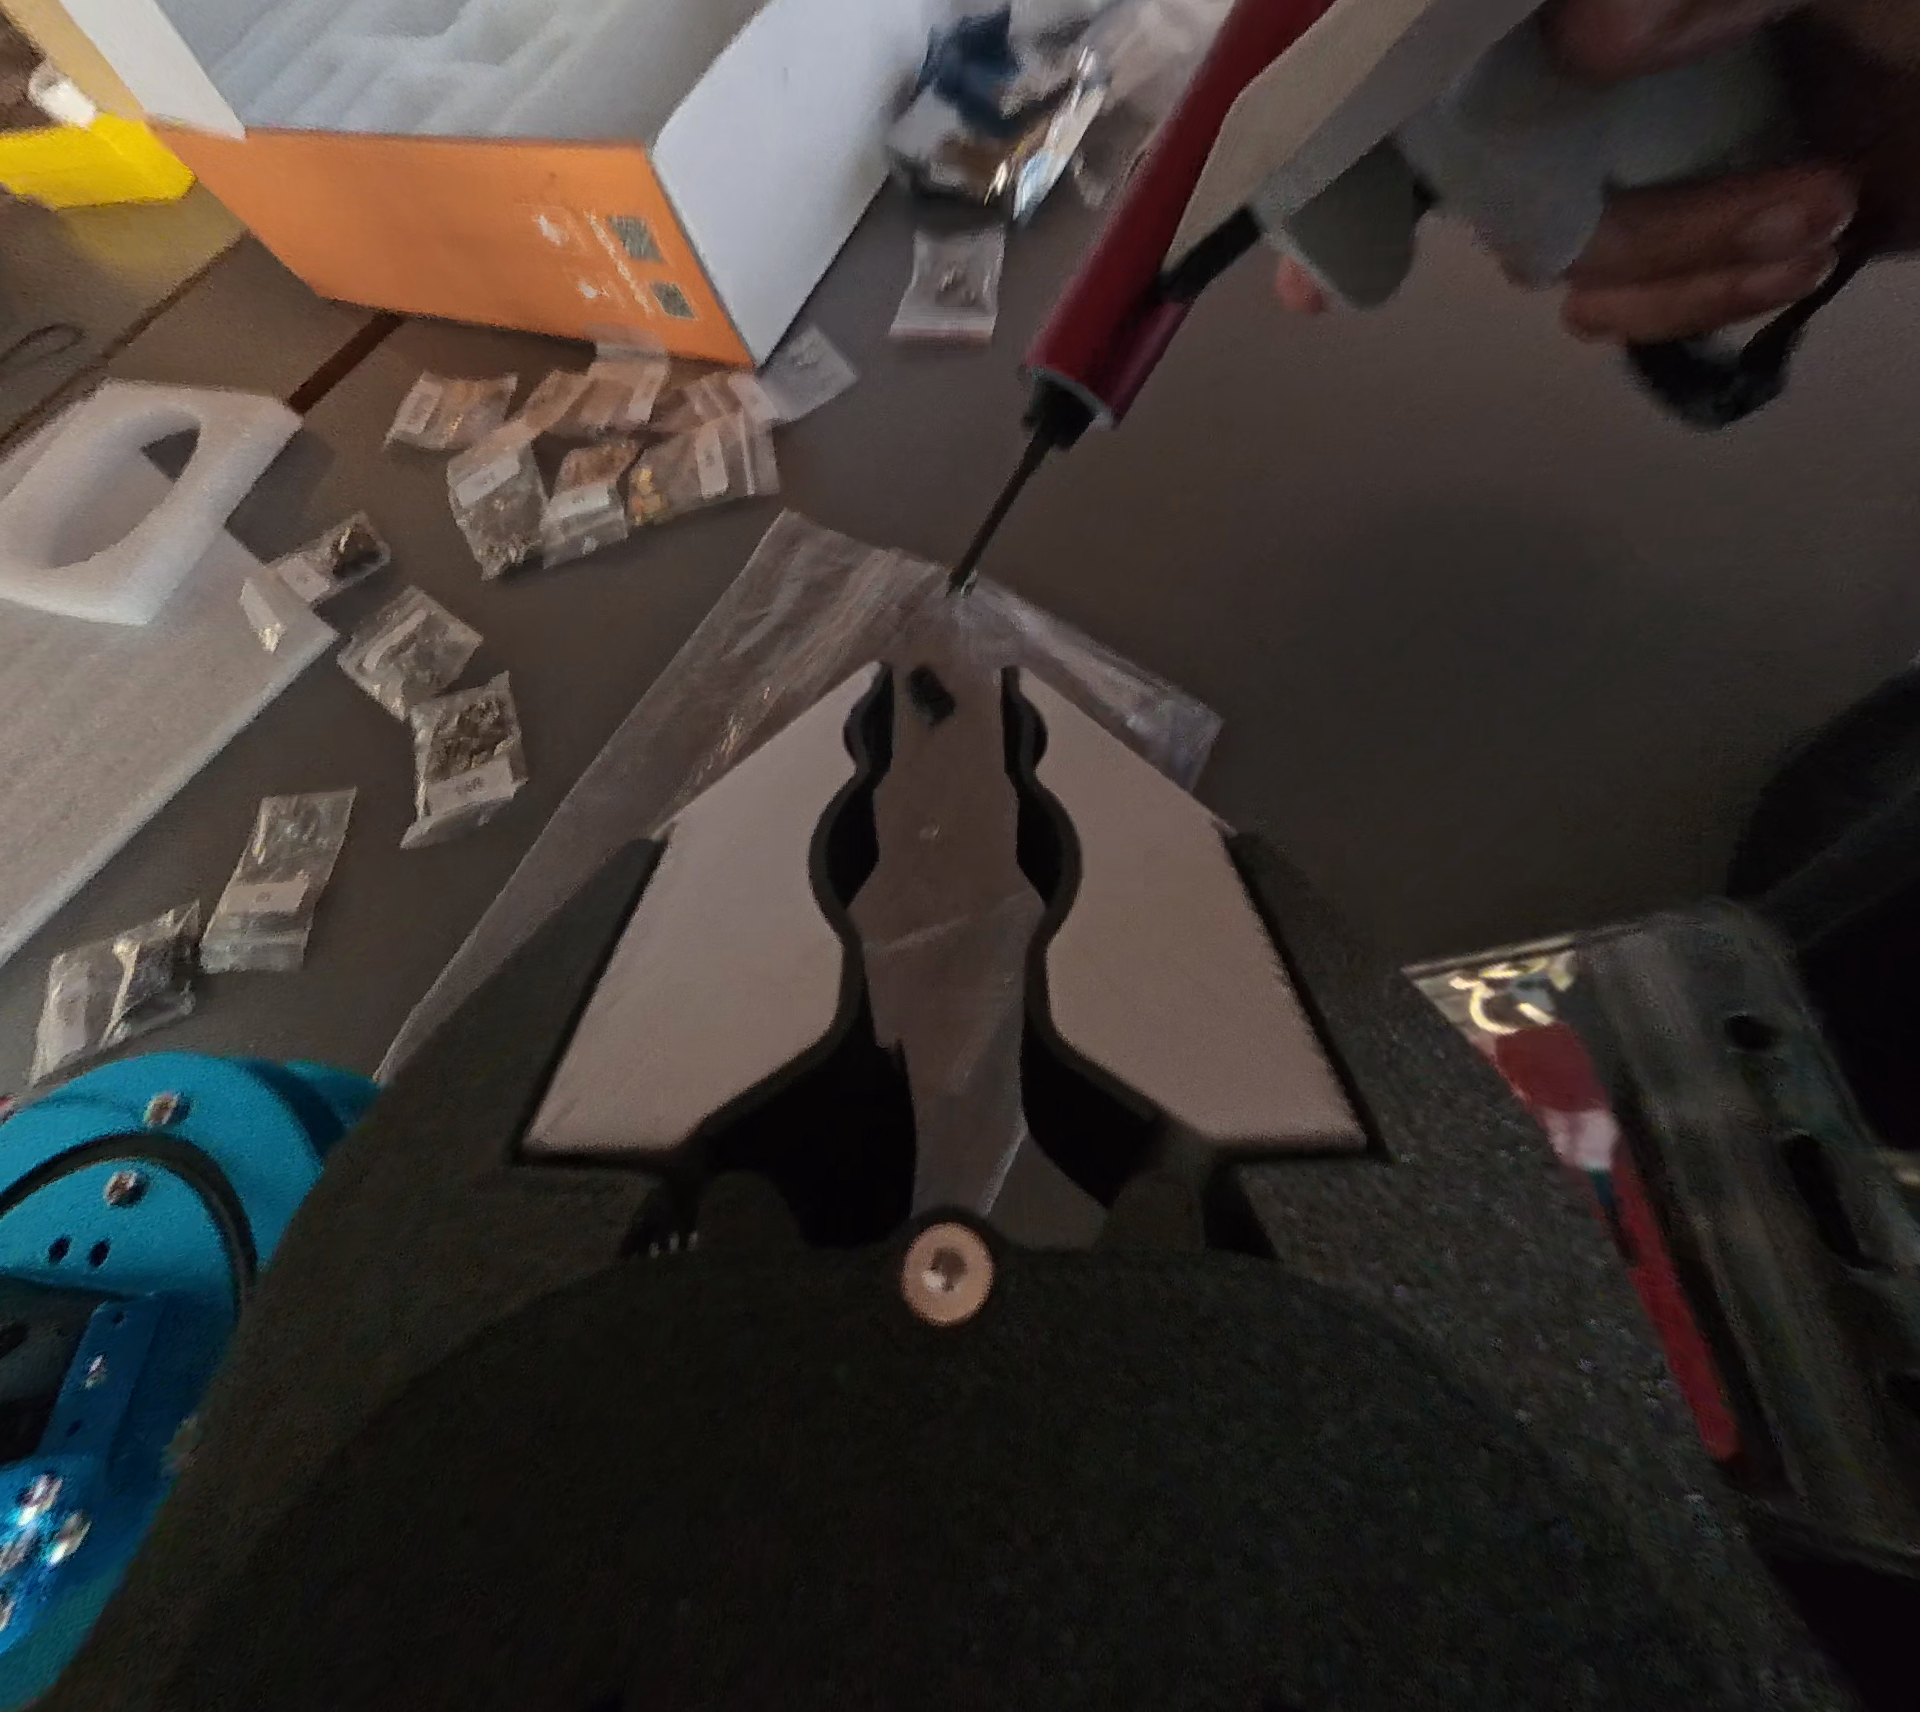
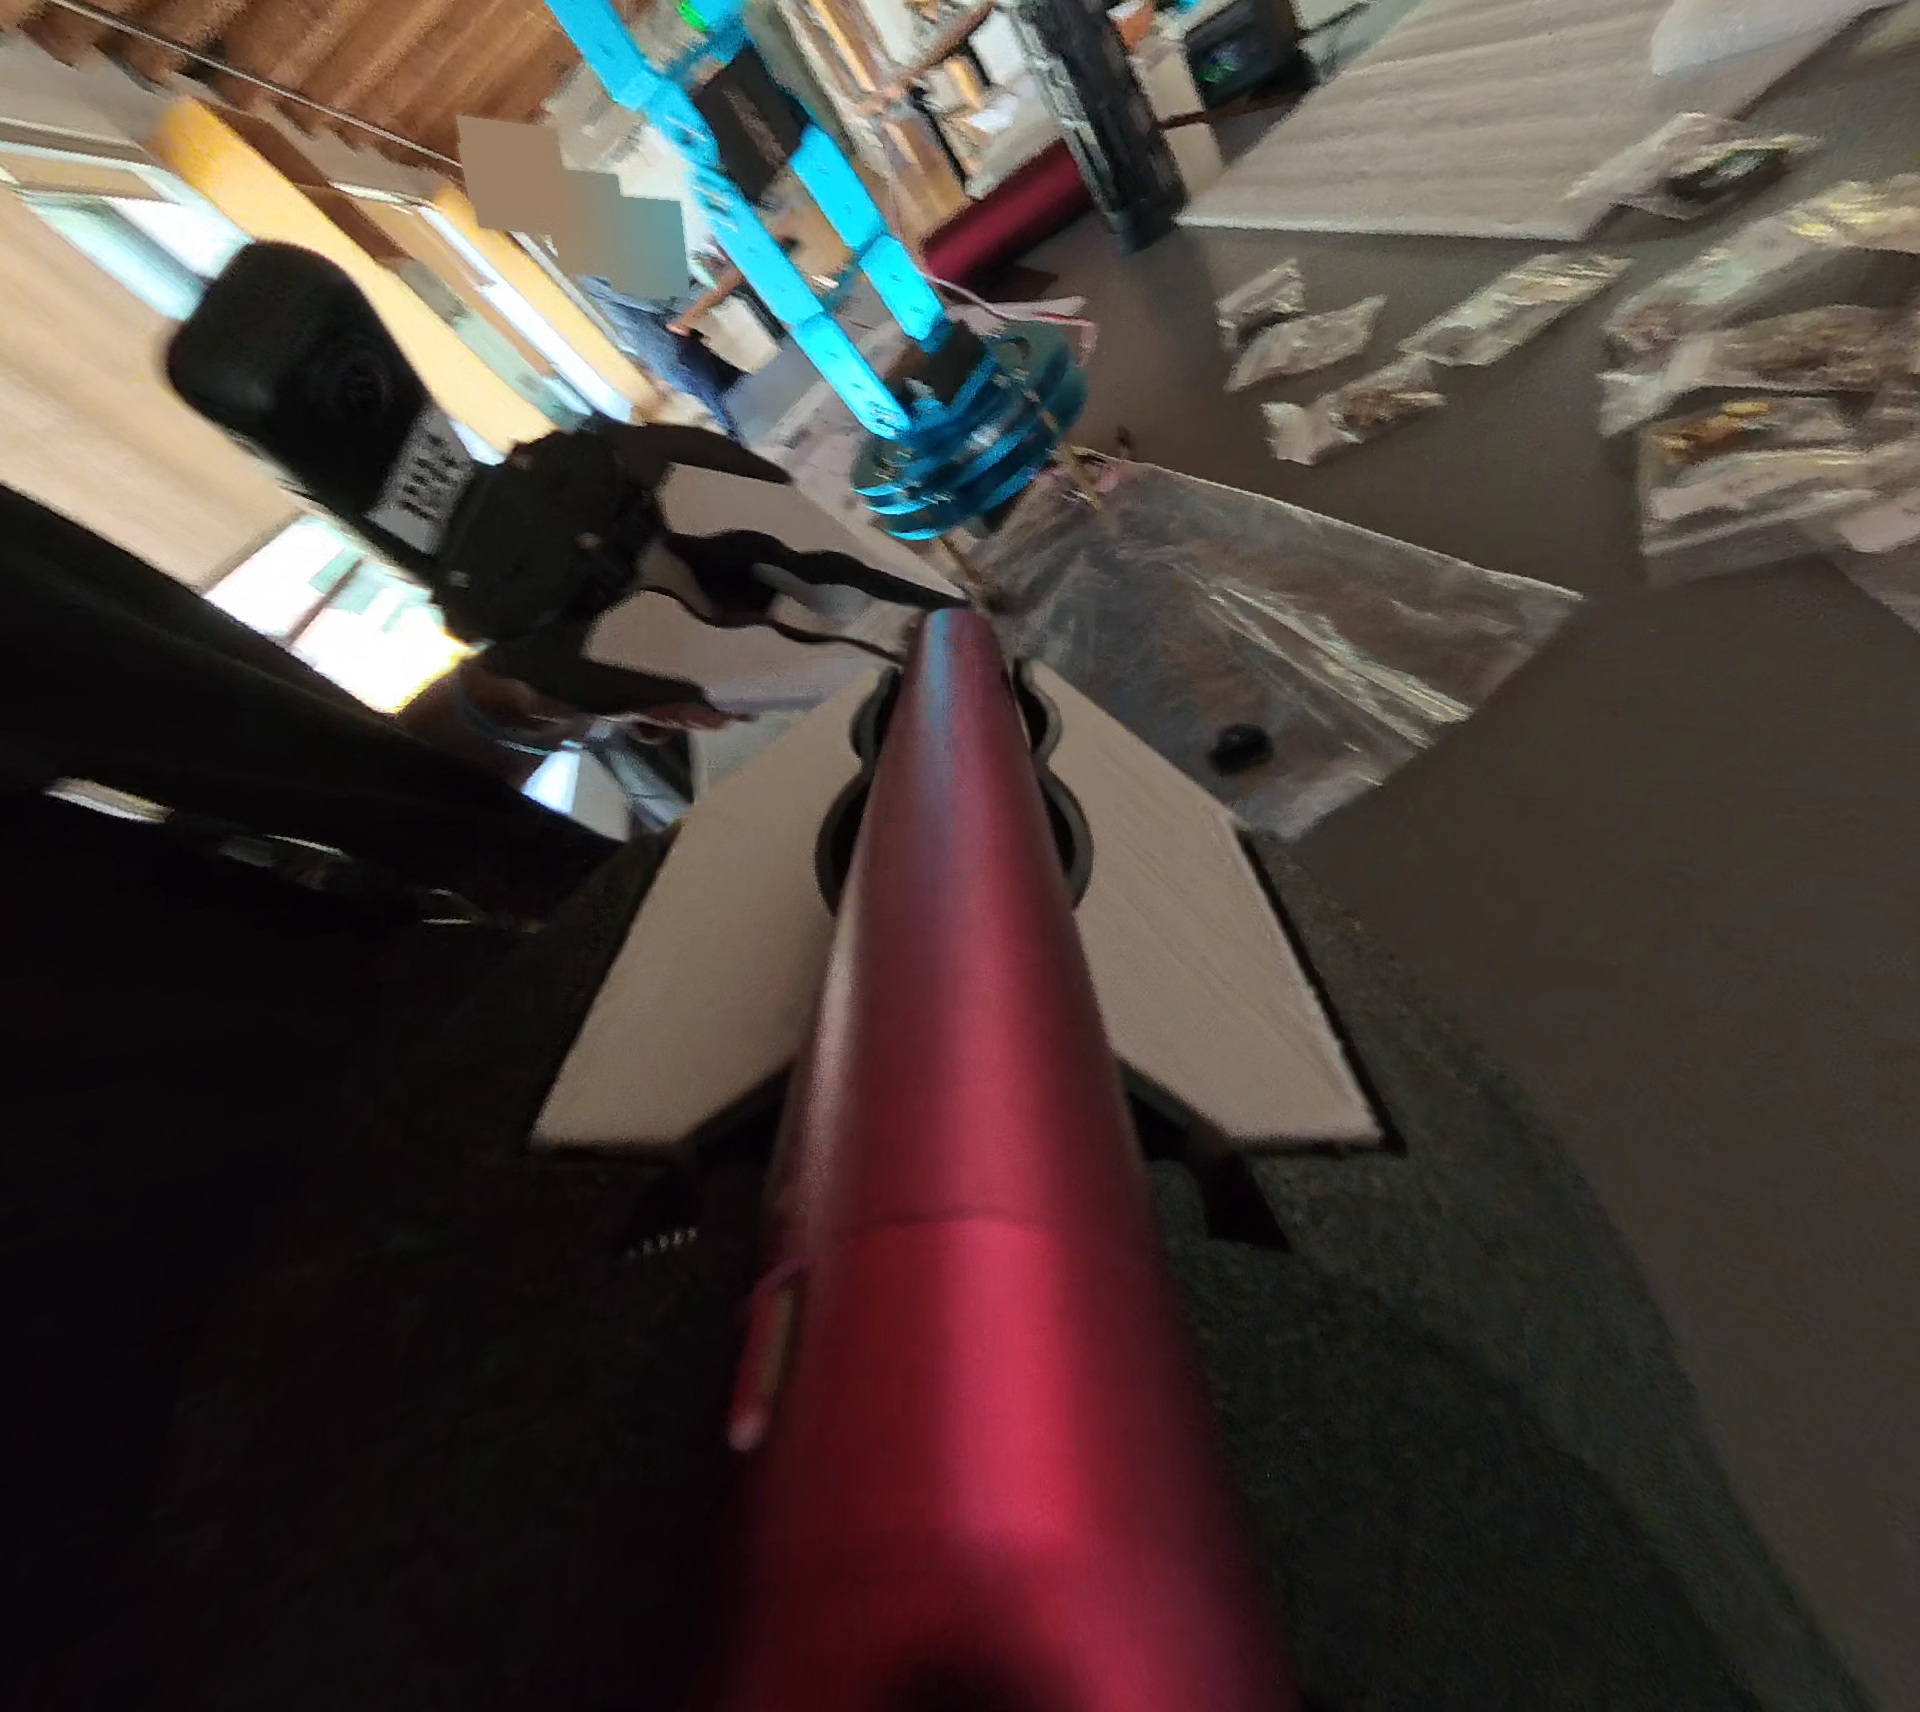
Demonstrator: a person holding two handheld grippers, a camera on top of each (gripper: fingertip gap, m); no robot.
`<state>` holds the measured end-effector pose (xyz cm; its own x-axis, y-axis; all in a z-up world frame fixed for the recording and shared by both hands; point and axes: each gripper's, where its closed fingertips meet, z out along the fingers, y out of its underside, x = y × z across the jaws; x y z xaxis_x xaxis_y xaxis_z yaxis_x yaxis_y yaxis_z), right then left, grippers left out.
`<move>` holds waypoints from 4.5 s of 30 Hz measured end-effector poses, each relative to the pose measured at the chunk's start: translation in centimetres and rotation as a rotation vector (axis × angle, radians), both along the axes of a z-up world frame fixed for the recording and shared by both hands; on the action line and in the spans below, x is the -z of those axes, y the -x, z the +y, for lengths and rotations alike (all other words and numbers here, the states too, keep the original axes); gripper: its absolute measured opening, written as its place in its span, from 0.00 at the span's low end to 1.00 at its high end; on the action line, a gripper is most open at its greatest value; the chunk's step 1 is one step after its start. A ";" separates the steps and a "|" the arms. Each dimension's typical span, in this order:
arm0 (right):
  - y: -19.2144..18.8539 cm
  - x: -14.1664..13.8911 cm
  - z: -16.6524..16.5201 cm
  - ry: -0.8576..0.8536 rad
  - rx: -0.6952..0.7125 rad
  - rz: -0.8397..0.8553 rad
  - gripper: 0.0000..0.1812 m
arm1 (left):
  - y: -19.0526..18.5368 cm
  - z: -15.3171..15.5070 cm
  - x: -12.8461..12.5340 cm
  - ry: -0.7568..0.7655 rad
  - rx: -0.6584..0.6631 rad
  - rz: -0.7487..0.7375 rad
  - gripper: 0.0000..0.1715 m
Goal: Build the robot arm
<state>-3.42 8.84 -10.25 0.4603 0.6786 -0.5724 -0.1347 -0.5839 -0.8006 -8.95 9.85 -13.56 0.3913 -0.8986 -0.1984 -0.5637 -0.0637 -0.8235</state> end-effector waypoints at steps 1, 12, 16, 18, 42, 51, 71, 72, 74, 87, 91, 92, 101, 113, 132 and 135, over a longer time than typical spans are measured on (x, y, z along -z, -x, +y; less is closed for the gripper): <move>-0.7 1.3 0.4 -0.002 0.031 -0.064 0.12 | 0.7 0.5 0.9 0.007 -0.032 0.050 0.12; -4.4 7.9 0.6 0.028 0.073 -0.386 0.13 | 4.1 0.9 4.7 0.077 -0.148 0.153 0.14; -5.4 6.3 0.3 0.033 0.109 -0.281 0.12 | -1.2 -0.3 3.9 0.016 0.011 0.134 0.17; -6.0 5.9 0.0 0.042 0.119 -0.258 0.12 | -4.5 -0.8 3.5 0.006 0.084 0.087 0.20; -13.5 9.6 -1.6 -0.001 0.019 -0.722 0.14 | -17.4 1.6 6.4 -0.894 0.582 0.465 0.12; -13.2 11.2 0.9 0.006 0.077 -0.809 0.12 | -14.9 2.7 4.4 -0.725 0.347 0.398 0.27; 11.1 4.6 5.1 -0.074 -0.142 -0.507 0.15 | 23.9 -2.3 5.4 0.352 -0.694 -0.200 0.19; 13.5 5.5 5.9 -0.055 -0.188 -0.517 0.14 | 24.5 -2.2 5.3 0.350 -0.697 -0.200 0.19; 16.6 8.1 6.7 0.017 -0.301 -0.585 0.12 | 25.9 -2.3 4.9 0.309 -0.695 -0.184 0.19; 20.4 11.5 6.8 0.115 -0.522 -0.750 0.08 | 30.5 -0.9 5.0 0.223 -0.579 -0.085 0.18; 20.5 11.8 6.7 0.143 -0.573 -0.781 0.02 | 27.8 -0.2 4.1 0.193 -0.473 -0.088 0.18; 20.5 11.8 6.6 0.153 -0.582 -0.784 0.01 | 27.0 0.0 3.7 0.179 -0.449 -0.088 0.18; 18.1 6.4 5.2 0.129 -0.469 -0.570 0.01 | 18.2 1.0 0.9 0.264 -0.273 -0.249 0.18; 17.0 -1.6 1.2 0.065 -0.146 0.225 0.01 | 11.3 -0.5 -4.4 0.597 -0.139 -0.737 0.06; 12.8 -1.4 -1.8 0.505 -0.200 0.580 0.01 | 5.7 -2.4 -4.1 -0.114 0.038 -0.225 0.13; 12.1 -1.3 -1.9 0.516 -0.203 0.598 0.00 | 5.0 -2.6 -3.9 -0.122 0.076 -0.200 0.11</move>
<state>-15.54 6.96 -8.99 -0.1257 0.2996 -0.9457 -0.3063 -0.9185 -0.2503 -13.97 7.22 -9.64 0.3657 -0.9012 -0.2326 -0.3882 0.0794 -0.9181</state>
